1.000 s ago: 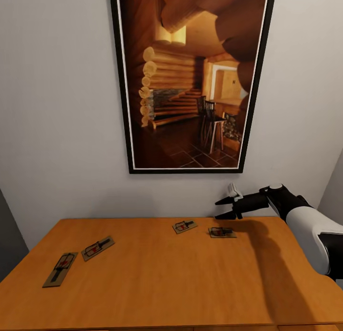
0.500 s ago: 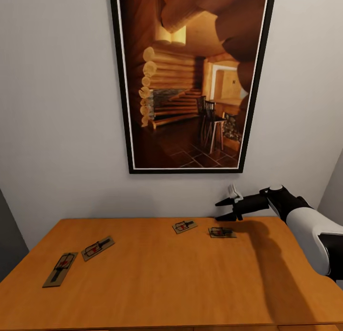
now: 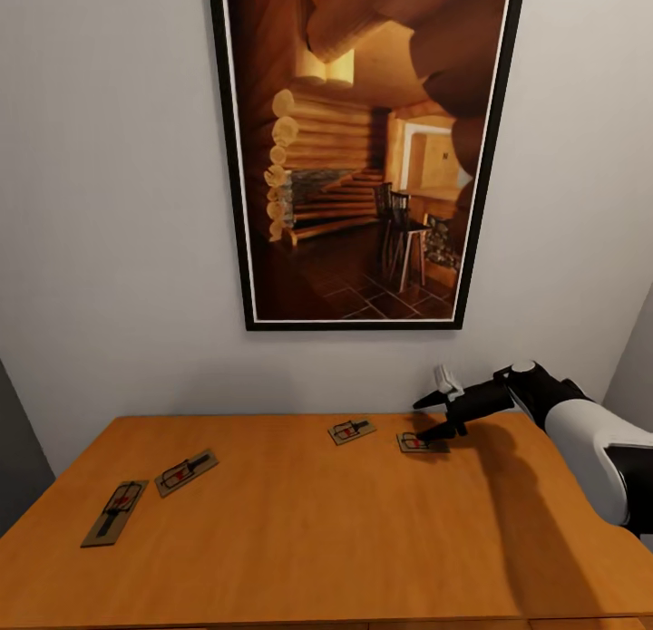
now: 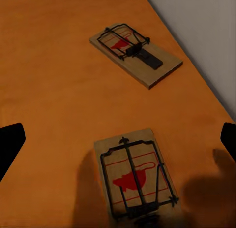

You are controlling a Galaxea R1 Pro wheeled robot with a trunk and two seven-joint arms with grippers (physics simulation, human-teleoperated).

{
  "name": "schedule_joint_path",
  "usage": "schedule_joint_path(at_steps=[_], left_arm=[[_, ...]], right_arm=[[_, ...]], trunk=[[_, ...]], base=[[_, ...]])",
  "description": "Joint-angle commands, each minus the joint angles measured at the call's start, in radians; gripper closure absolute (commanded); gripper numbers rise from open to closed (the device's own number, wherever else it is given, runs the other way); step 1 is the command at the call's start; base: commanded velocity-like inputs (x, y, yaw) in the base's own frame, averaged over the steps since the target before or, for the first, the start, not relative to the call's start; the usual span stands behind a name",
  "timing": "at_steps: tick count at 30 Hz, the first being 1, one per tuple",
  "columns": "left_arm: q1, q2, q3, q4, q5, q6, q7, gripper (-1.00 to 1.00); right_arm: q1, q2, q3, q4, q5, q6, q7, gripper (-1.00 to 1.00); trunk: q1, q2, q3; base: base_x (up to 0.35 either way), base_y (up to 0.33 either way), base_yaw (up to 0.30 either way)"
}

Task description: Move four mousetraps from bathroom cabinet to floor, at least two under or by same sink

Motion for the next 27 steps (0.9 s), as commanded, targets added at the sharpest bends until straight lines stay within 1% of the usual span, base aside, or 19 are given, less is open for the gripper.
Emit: schedule_joint_path(at_steps=[1, 4, 19, 27], left_arm=[[0.0, 0.0, 0.0, -0.002, -0.001, -0.001, 0.0, -1.0], [0.0, 0.0, 0.0, -0.002, -0.001, -0.001, 0.0, -1.0], [0.0, 0.0, 0.0, -0.002, 0.0, -0.001, 0.0, -1.0], [0.0, 0.0, 0.0, -0.002, -0.001, -0.001, 0.0, -1.0]], right_arm=[[-0.001, 0.0, 0.001, 0.002, 0.002, -0.015, 0.001, -1.0], [0.0, 0.001, 0.003, 0.01, 0.007, -0.033, 0.001, -1.0], [0.001, -0.002, 0.003, 0.029, 0.018, -0.053, 0.001, -1.0], [0.001, -0.014, 0.003, 0.048, 0.019, -0.078, 0.0, -1.0]], trunk=[[0.0, -0.001, -0.001], [0.0, -0.001, -0.001], [0.0, -0.001, -0.001], [0.0, -0.001, -0.001]], base=[[0.0, 0.0, 0.0], [0.0, 0.0, 0.0], [0.0, 0.0, 0.0], [0.0, 0.0, 0.0]])
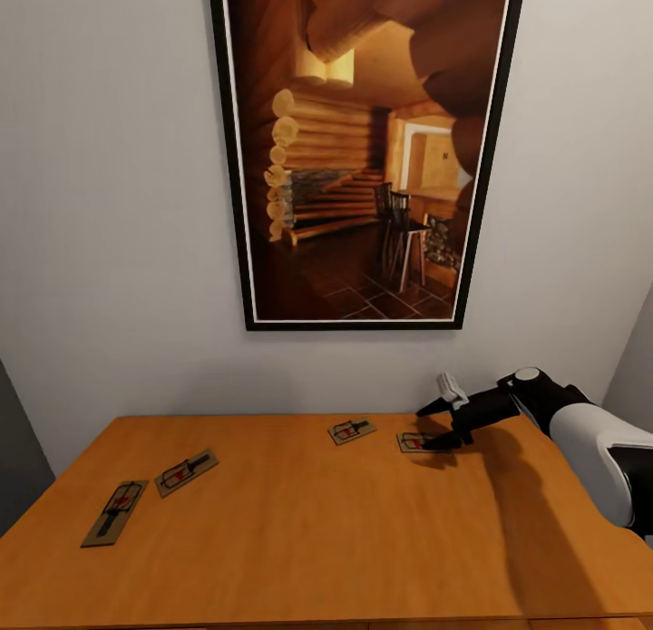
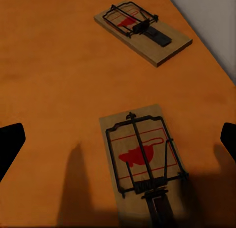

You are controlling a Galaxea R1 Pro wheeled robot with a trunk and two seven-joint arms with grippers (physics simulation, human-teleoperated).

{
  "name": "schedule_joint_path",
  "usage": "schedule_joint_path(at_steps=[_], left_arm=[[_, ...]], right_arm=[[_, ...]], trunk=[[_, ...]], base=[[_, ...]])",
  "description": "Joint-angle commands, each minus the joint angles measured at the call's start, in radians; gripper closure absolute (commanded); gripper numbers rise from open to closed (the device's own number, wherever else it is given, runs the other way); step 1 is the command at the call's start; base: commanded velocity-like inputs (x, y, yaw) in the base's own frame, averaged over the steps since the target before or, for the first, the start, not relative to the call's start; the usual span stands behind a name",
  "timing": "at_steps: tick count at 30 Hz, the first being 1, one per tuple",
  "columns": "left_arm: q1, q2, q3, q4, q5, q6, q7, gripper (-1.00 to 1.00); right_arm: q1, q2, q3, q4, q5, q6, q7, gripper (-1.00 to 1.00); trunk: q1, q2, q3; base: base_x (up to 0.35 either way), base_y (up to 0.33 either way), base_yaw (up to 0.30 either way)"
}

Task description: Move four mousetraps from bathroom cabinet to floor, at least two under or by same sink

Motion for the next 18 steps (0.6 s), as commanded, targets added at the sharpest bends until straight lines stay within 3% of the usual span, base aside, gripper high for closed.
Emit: schedule_joint_path(at_steps=[1, 18], left_arm=[[0.0, 0.0, 0.0, -0.002, -0.001, -0.001, 0.0, -1.0], [0.0, -0.001, 0.0, -0.002, -0.001, -0.001, 0.0, -1.0]], right_arm=[[0.0, -0.001, 0.001, 0.0, 0.001, -0.011, 0.001, -1.0], [0.001, -0.019, 0.001, 0.003, 0.001, -0.018, 0.0, -1.0]], trunk=[[0.0, -0.001, -0.001], [0.0, -0.001, -0.001]], base=[[0.0, 0.0, 0.0], [0.0, 0.0, 0.0]])
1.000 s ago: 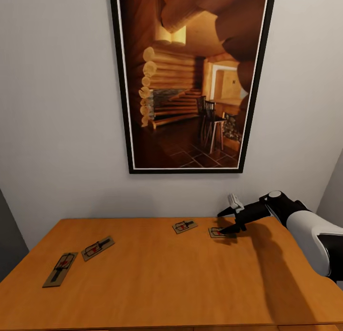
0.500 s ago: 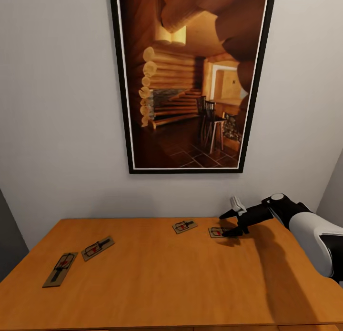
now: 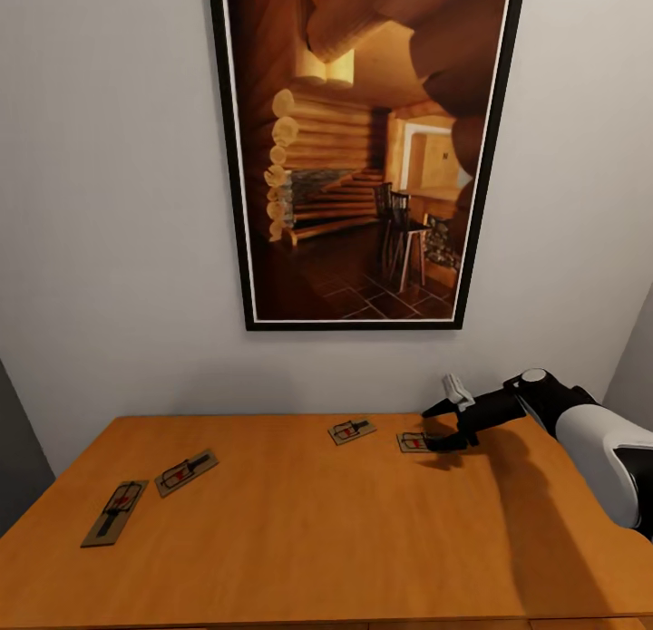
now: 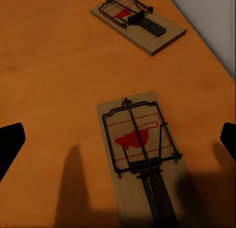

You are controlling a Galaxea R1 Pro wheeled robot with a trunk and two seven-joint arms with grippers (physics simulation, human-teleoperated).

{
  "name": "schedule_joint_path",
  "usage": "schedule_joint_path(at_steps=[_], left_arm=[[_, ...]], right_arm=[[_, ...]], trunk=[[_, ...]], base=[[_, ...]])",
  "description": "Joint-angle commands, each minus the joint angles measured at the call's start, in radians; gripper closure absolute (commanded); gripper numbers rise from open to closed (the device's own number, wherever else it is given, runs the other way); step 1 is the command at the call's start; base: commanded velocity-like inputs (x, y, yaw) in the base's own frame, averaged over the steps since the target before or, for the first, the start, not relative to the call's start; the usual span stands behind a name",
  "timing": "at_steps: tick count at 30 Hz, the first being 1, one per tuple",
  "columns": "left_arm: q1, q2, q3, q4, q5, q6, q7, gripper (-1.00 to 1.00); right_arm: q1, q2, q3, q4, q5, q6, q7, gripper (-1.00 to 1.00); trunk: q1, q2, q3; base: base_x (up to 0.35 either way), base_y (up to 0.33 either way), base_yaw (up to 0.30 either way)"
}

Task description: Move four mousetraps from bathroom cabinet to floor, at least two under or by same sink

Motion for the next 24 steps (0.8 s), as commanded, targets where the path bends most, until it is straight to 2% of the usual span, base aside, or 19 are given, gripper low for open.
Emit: schedule_joint_path(at_steps=[1, 18, 24], left_arm=[[0.0, 0.0, 0.0, -0.002, -0.001, -0.001, 0.0, -1.0], [0.0, 0.0, 0.0, -0.002, 0.0, -0.001, 0.0, -1.0], [0.0, 0.0, 0.0, -0.001, 0.0, -0.001, 0.0, -1.0]], right_arm=[[0.0, -0.001, 0.001, 0.0, 0.001, -0.01, 0.001, -1.0], [0.0, -0.015, 0.001, 0.0, 0.001, -0.012, 0.0, -1.0], [0.0, -0.015, 0.001, 0.015, 0.001, -0.035, -0.001, -1.0]], trunk=[[0.0, -0.001, -0.001], [0.0, -0.001, -0.001], [0.0, -0.001, -0.001]], base=[[0.0, 0.0, 0.0], [0.0, 0.0, 0.0], [0.0, 0.0, 0.0]])
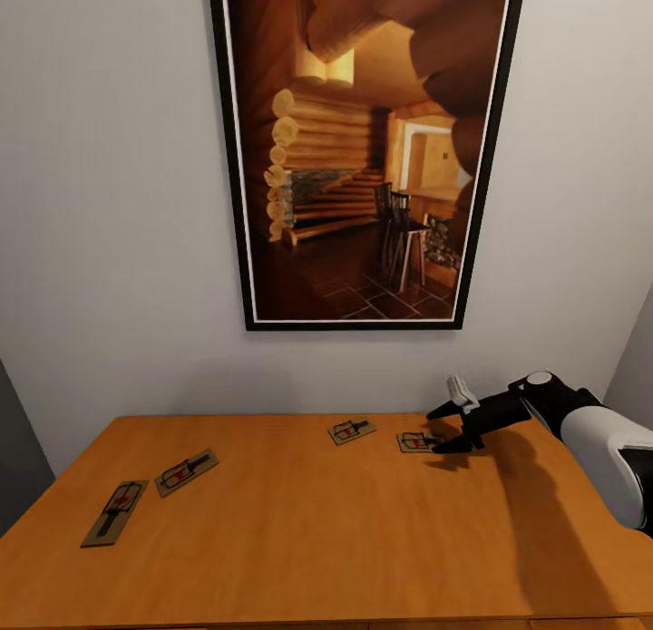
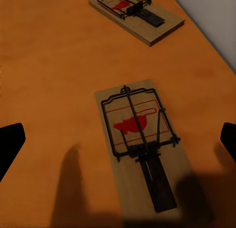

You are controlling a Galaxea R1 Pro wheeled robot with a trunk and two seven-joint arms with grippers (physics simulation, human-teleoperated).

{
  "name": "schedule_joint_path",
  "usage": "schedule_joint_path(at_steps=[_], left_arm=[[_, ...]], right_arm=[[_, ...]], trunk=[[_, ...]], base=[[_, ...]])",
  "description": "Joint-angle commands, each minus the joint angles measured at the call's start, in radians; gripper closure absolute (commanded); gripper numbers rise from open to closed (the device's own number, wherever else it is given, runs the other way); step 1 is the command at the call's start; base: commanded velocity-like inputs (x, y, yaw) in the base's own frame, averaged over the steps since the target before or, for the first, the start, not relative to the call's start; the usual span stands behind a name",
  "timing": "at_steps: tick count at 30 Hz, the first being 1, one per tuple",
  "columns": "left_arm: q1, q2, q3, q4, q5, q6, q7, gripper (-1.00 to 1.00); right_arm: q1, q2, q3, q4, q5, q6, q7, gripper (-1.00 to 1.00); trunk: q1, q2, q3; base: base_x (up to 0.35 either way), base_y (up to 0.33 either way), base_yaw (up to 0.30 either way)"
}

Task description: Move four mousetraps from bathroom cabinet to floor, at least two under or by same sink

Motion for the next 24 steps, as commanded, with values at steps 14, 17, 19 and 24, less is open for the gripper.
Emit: schedule_joint_path(at_steps=[14, 17, 19, 24], left_arm=[[0.0, 0.0, 0.0, -0.002, -0.001, -0.001, 0.0, -1.0], [0.0, 0.0, 0.0, -0.002, -0.001, -0.001, 0.0, -1.0], [0.0, 0.0, 0.0, -0.002, -0.001, -0.001, 0.0, -1.0], [0.0, 0.0, 0.0, -0.002, -0.001, -0.001, 0.0, -1.0]], right_arm=[[-0.001, -0.014, 0.001, 0.013, 0.004, -0.033, -0.008, -1.0], [-0.001, -0.019, 0.001, 0.014, 0.016, -0.038, -0.01, -1.0], [-0.001, -0.026, 0.001, 0.014, 0.032, -0.042, -0.014, -1.0], [-0.001, -0.029, 0.001, 0.015, 0.037, -0.043, -0.015, -1.0]], trunk=[[0.0, -0.001, -0.001], [0.0, -0.001, -0.001], [0.0, -0.001, -0.001], [0.0, -0.001, -0.001]], base=[[0.0, 0.0, 0.0], [0.0, 0.0, 0.0], [0.0, 0.0, 0.0], [0.0, 0.0, 0.0]])
